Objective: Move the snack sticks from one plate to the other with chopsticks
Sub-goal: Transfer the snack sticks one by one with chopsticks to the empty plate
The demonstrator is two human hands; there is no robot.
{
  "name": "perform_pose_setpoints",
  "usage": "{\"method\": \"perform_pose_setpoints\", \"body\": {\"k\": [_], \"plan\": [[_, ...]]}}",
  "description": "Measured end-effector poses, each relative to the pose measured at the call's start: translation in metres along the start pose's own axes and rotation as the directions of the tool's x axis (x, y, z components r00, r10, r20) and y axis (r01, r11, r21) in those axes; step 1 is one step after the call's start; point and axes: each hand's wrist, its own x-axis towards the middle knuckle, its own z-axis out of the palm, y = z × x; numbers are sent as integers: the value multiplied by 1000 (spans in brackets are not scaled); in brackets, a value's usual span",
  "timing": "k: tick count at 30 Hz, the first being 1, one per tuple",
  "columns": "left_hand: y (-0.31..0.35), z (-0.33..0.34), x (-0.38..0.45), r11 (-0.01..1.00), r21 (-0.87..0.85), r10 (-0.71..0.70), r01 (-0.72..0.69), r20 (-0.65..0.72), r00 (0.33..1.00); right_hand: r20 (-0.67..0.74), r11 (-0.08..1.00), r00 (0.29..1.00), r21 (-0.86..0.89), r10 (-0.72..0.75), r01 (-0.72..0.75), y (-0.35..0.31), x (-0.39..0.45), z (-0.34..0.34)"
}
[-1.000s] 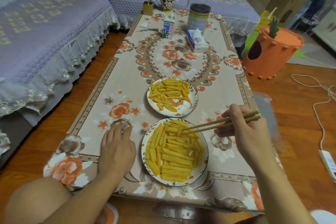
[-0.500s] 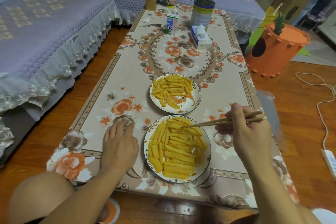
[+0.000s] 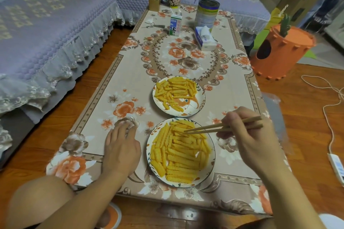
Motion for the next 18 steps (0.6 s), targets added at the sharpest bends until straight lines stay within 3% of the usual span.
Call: {"method": "perform_pose_setpoints", "body": {"k": [2,4,7,11,18], "plan": [[0,0,0,1000,-1,3,-3,2,1000,50,998,999,-55,-20,23,3,-1,6],[0,0,0,1000,1,6,-6,6,1000,32,1000,999,3,2,-2,5,0,5],[-2,1,-1,1000,12,11,-11,19,1000,-103,990,992,130,72,-58,2,5,-9],[-2,0,0,1000,21,17,-17,33,999,-220,985,967,137,131,-102,10,31,-20],[1,-3,1,999,30,9,-10,44,999,-113,997,990,33,78,-75,46,90,24]]}}
